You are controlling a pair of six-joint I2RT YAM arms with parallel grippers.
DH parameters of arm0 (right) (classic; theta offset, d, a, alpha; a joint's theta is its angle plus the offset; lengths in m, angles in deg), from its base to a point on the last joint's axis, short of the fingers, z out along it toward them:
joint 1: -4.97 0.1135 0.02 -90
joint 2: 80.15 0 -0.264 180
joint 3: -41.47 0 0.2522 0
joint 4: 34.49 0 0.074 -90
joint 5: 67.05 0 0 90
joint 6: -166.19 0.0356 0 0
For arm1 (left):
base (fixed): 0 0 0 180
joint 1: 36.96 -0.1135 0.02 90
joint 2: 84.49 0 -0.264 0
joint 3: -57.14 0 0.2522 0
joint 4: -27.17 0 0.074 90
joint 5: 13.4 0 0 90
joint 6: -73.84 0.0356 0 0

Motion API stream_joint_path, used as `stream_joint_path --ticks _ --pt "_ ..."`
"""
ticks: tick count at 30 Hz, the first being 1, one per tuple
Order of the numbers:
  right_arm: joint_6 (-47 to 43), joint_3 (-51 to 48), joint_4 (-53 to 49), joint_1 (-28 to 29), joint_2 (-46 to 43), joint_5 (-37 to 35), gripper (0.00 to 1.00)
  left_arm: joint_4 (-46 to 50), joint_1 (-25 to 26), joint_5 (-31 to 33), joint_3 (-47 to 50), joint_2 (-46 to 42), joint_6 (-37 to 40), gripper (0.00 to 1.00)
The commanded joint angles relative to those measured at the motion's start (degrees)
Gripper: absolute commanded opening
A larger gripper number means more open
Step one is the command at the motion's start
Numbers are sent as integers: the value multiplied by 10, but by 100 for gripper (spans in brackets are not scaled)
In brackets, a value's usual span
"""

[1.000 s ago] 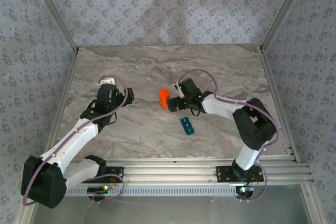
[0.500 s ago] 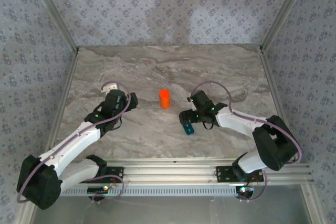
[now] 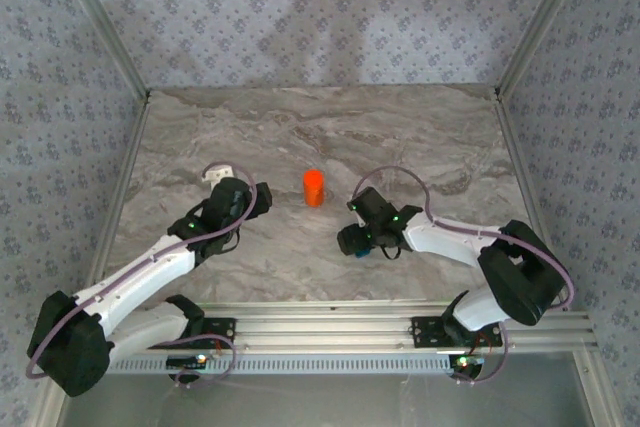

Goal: Sort the pills into containers

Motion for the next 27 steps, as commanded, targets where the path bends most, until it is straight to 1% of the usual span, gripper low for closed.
stream_joint_path --ticks 1,9,15,27 --pt "7 10 -36 14 8 -41 82 -13 2 8 3 1 -10 99" --pt "9 -1 -46 33 8 -58 73 -12 3 4 2 0 -11 99" --pt "13 -9 -40 37 8 -54 65 -14 3 2 2 3 -12 99" --pt "16 -23 -28 47 14 -53 67 -18 3 -2 -3 6 -12 99"
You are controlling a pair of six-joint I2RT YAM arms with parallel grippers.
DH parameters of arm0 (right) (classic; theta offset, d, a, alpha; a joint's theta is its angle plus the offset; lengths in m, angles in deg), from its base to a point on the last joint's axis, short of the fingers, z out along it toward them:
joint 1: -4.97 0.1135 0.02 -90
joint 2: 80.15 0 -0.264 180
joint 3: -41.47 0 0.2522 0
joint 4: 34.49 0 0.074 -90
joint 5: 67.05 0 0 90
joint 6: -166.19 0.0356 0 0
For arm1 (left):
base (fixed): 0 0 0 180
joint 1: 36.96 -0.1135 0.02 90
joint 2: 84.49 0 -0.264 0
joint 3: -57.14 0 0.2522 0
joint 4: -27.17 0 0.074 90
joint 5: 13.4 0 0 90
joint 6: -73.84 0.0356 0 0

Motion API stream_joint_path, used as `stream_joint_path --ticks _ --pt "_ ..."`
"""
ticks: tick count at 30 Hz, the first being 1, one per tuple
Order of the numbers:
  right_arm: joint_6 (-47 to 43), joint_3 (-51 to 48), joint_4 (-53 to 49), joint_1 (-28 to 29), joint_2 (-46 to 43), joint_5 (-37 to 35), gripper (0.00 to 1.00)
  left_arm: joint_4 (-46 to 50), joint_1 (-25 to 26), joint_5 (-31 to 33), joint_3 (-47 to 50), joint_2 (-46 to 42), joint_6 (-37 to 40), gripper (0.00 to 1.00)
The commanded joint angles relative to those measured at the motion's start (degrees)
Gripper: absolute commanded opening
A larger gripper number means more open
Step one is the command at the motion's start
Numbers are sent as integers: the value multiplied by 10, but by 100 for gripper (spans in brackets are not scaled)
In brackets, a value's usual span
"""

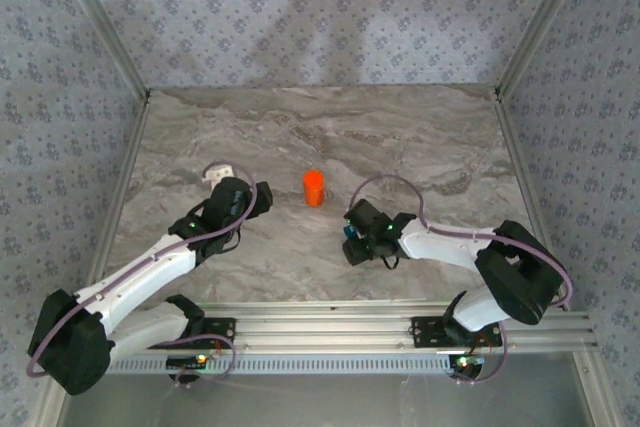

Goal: Sort the pills into containers

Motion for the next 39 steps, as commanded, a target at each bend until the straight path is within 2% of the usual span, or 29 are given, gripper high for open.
stream_joint_path --ticks 1,4,9,12,17,21,27,39 --pt "12 -7 0 6 11 -13 66 -11 2 -1 -3 2 -4 99" --pt "9 -7 7 8 15 -10 59 -11 2 -3 -2 1 -8 99" --pt "-8 1 11 9 13 -2 37 -14 2 -20 1 -5 -22 99" --pt "-15 13 11 6 4 9 30 -21 2 -36 5 -17 -36 99" --pt "-28 28 22 -2 -28 41 27 -40 2 -71 16 -38 -74 99" --pt "-40 22 66 -17 -58 91 27 -62 5 -123 19 -39 -100 99" --pt "-41 8 133 -34 -82 161 26 -139 23 -172 41 -40 -134 99" --pt "17 32 195 -34 -44 181 26 -257 55 -219 55 6 -195 99"
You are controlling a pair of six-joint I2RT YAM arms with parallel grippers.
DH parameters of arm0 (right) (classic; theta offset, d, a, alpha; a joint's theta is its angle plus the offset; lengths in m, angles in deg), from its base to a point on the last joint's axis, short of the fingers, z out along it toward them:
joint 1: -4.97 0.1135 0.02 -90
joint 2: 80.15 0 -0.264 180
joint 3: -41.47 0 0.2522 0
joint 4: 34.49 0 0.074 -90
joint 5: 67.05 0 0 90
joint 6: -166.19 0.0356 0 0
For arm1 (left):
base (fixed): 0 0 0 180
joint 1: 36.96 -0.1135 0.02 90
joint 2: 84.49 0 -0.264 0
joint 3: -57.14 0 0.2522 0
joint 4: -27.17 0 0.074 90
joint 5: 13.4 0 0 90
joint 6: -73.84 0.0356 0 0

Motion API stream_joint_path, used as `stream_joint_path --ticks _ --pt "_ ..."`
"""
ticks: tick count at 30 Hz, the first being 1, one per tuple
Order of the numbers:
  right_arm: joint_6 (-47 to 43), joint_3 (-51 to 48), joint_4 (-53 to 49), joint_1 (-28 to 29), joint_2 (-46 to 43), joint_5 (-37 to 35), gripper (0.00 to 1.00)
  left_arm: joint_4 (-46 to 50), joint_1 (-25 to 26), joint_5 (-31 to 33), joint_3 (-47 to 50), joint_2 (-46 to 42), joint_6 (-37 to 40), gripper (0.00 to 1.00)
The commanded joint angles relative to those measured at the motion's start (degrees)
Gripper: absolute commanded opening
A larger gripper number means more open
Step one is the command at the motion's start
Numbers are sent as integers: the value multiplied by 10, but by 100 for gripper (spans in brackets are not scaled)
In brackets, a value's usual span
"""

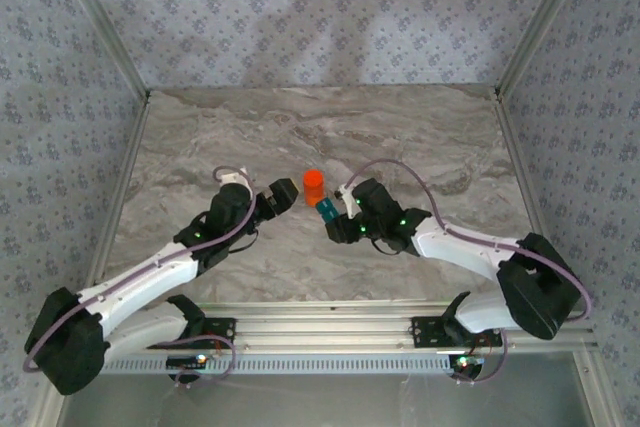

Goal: Sort the pills into containers

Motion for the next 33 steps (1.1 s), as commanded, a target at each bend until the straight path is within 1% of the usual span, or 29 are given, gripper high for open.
stream_joint_path --ticks 1,12,17,33 --pt "31 24 28 2 18 10 26 -60 11 -21 7 13 -29 99" --pt "46 45 41 23 42 3 24 -116 50 -26 9 50 -64 99" --pt "49 49 44 28 47 2 24 -127 67 -19 7 60 -71 99" --pt "56 57 53 36 59 7 23 -149 86 -6 9 60 -86 99"
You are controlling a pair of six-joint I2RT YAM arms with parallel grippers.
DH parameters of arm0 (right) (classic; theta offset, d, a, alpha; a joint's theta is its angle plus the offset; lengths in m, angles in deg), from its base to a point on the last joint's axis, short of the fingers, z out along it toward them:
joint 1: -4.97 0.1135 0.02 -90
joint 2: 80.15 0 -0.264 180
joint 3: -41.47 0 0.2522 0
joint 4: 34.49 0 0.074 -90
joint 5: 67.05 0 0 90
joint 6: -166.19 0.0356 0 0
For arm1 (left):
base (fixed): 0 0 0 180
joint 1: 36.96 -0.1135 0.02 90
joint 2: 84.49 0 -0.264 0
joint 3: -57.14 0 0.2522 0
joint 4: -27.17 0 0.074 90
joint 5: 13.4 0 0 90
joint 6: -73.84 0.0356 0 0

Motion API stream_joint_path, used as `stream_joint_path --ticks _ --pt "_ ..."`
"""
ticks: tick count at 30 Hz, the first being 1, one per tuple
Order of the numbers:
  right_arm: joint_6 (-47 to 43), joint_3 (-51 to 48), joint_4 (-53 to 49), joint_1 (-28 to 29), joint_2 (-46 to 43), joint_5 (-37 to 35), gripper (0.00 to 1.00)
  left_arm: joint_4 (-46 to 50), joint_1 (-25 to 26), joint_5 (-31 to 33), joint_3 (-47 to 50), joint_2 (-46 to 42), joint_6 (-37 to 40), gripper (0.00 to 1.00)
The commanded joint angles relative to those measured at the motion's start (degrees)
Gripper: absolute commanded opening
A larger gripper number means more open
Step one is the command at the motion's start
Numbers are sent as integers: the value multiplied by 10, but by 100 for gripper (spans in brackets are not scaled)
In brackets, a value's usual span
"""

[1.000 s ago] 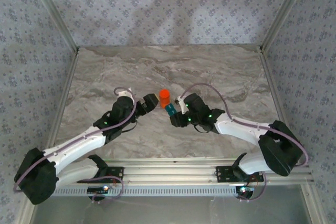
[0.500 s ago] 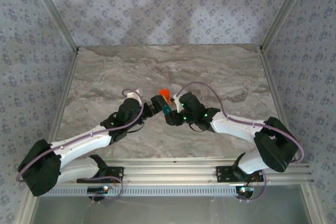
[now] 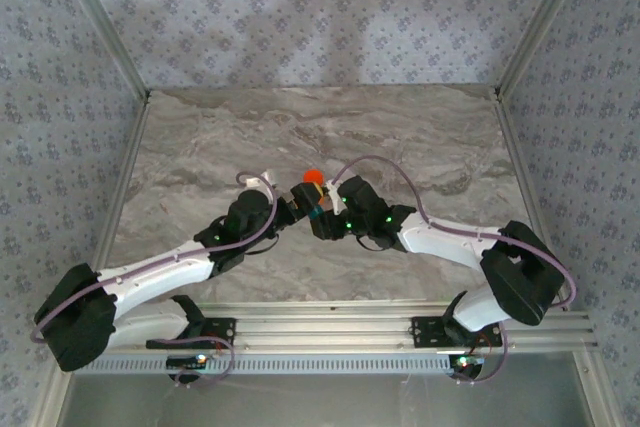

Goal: Sort the pills into containers

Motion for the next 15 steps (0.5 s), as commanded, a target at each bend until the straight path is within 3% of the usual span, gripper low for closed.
stream_joint_path --ticks 1,15 --pt "12 17 10 4 6 5 23 -27 4 9 8 0 -7 99" --pt "15 16 19 13 6 10 21 -33 4 14 8 5 -6 99"
